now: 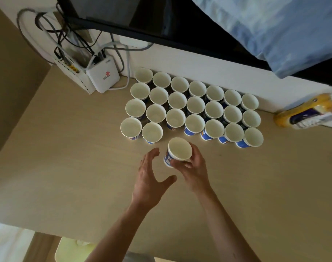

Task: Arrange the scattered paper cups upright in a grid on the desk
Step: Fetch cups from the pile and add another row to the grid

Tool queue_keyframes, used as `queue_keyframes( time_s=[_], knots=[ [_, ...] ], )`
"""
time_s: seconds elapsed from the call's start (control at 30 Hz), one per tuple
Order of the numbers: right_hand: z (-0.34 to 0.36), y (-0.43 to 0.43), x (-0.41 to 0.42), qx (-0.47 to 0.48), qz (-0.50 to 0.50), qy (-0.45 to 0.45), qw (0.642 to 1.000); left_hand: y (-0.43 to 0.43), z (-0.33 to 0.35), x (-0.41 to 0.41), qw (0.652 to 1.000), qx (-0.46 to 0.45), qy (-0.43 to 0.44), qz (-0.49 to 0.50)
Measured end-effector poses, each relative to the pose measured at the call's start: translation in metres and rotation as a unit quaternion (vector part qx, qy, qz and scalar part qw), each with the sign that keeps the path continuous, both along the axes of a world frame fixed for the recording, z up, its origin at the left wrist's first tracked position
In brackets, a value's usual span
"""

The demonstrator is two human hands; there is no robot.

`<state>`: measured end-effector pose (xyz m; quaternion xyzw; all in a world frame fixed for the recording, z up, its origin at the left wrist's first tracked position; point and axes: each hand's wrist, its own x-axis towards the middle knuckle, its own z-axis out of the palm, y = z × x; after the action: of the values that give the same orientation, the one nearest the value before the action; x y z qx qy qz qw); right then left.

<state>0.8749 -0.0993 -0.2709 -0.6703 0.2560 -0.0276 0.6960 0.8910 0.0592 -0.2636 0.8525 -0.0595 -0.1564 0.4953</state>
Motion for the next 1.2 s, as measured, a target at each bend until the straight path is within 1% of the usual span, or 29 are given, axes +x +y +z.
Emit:
queue_keyframes(
  time_s=[0.1,0.2,0.37,0.73,0.97,1.13,1.2],
  knots=[
    [-0.019,0.004,0.009,-0.035,-0.052,0.013,0.998,0.006,-0.003,-0.005,1.000,0.007,0.010,0.012],
    [-0.036,0.009,0.020,-0.071,-0.083,0.025,0.994,0.013,-0.005,-0.009,1.000,0.012,0.015,0.019],
    [-0.052,0.015,0.036,-0.065,-0.118,0.028,0.991,0.023,-0.008,-0.014,0.999,0.017,0.024,0.039],
    [-0.062,0.022,0.051,-0.085,-0.120,0.034,0.989,0.031,-0.004,-0.006,0.997,0.006,0.026,0.066],
    [-0.061,0.023,0.055,-0.082,-0.118,0.044,0.989,0.033,-0.004,-0.007,0.997,0.006,0.029,0.070],
    [-0.057,0.019,0.037,-0.092,-0.105,0.064,0.988,0.030,-0.005,-0.012,0.997,0.001,0.034,0.062],
    [-0.053,0.016,0.021,-0.098,-0.118,0.075,0.985,0.025,-0.003,-0.015,0.998,-0.008,0.037,0.055]
  ],
)
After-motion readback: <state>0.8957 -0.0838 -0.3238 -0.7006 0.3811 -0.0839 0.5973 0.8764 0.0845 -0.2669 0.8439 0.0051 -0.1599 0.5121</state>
